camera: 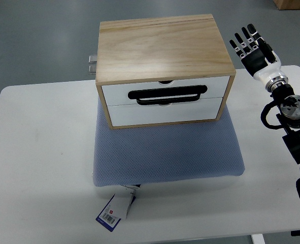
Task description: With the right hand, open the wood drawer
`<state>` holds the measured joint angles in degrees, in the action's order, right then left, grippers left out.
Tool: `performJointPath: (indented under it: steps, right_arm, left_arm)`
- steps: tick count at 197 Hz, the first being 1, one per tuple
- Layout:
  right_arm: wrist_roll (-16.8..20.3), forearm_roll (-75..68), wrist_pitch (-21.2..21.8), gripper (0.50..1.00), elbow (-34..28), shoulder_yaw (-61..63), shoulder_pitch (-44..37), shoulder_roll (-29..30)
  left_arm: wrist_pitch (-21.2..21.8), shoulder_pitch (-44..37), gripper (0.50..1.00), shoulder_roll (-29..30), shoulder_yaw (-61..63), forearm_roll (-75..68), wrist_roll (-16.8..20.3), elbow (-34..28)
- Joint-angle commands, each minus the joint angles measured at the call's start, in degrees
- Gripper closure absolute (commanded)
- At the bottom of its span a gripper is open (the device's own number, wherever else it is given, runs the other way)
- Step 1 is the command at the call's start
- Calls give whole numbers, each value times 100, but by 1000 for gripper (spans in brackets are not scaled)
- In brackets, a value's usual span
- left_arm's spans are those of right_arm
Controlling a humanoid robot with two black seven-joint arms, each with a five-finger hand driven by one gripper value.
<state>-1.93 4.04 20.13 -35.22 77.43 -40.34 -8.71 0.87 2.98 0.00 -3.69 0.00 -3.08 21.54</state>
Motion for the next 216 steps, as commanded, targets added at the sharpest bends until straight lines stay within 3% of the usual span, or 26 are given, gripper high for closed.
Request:
performJointPath:
  steps: [1,81,82,88,98,99,112,122,125,141,159,206,216]
  right_arm:
    - [0,0,0,556,6,9,0,-8]
    - [26,62,-35,556,-293,-18,-202,-289]
    - [113,331,-70,556,-380,-96,-533,-698]
    - [184,597,-70,556,-381,-254,-755,-930]
    - [185,598,-70,556,-381,-255,-756,-931]
    - [324,1050,-36,556,-415,-577,-1095,-1252]
    - [466,1599,44,556,-495,-1027,-1581,-1572]
    - [466,1600,44,556,-495,-1028,-1582,-1572]
    - [641,2267,140,556,-811,-1581,-2109,-1950]
    - [879,2830,299,556,-1312,-2144,-2540,-2293]
    - [1485,3454,518,556,-2155,-2917,-3172,-2653]
    - [3120,3648,703,556,-3500,-4772,-5062,-2680]
    - [3120,3648,703,556,-3501,-4772,-5063,-2680]
  left_arm:
    - [-8,0,500,0,0,0,0,0]
    - [9,0,500,0,-9,0,0,-18]
    - [9,-8,500,0,0,0,0,-27]
    - [9,0,500,0,9,0,0,-27]
    - [9,0,500,0,9,0,0,-27]
    - [1,0,500,0,9,0,0,-9]
    - [-17,0,500,0,9,-18,0,0]
    - [-17,0,500,0,9,-18,0,0]
    - [-35,9,500,0,9,-26,0,0]
    - [-43,9,500,0,0,-26,0,0]
    - [-52,9,500,0,0,-26,0,0]
    - [-52,9,500,0,-17,-26,0,0]
    - [-52,9,500,0,-17,-26,0,0]
